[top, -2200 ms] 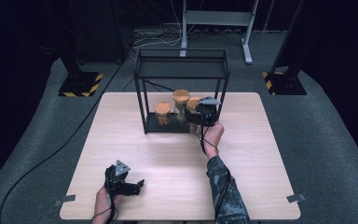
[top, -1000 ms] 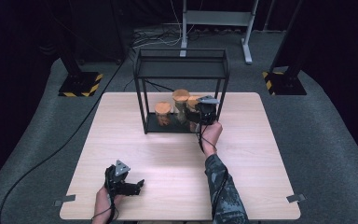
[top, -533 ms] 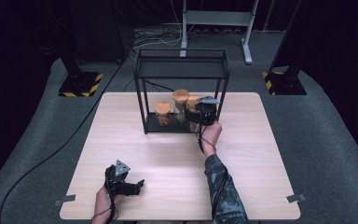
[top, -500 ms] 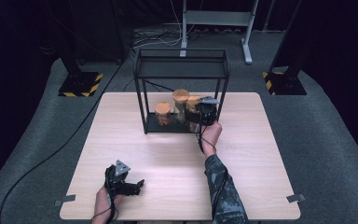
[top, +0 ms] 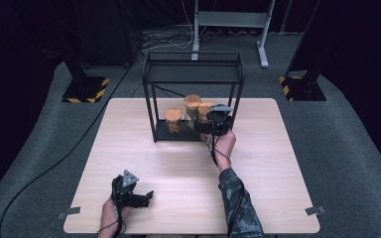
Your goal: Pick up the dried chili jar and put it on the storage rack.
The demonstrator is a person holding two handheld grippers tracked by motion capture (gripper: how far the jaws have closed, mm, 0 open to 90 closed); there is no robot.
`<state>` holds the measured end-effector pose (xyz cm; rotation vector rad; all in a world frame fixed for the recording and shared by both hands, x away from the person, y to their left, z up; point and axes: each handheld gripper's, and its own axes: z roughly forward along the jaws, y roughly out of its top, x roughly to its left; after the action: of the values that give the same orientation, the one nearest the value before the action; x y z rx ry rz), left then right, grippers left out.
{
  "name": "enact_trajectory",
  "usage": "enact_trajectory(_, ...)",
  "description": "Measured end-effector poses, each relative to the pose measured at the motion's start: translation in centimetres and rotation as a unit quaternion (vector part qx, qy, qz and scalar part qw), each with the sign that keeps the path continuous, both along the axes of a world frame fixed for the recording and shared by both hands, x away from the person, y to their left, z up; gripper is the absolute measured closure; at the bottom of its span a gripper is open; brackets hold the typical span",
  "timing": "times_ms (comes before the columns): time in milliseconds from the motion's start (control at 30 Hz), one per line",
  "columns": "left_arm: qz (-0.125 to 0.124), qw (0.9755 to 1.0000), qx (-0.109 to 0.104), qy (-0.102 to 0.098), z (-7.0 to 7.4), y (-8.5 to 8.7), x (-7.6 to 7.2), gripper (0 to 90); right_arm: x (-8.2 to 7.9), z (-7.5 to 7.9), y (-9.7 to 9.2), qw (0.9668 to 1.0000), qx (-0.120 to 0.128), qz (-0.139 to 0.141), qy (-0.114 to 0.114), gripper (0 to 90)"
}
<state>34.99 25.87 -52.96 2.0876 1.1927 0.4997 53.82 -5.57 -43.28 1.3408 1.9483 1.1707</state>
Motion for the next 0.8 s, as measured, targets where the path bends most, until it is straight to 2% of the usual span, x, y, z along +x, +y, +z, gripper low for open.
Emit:
enact_trajectory(233,0.0,1.0,0.0,0.0,0.0,0.0,0.0,0.3,-1.1,0.2,-0.5,0.9999,-0.006,0.014,0.008,2.1)
enact_trajectory(467,-0.001,1.0,0.001,0.001,0.0,0.0,0.0,0.3,-2.5,-0.5,-1.5,0.9993,-0.013,0.031,0.015,1.6)
enact_trajectory(800,0.0,1.0,0.001,0.002,0.0,0.0,0.0,0.3,-5.7,-1.0,-3.0,0.9977,-0.027,0.058,0.025,1.4)
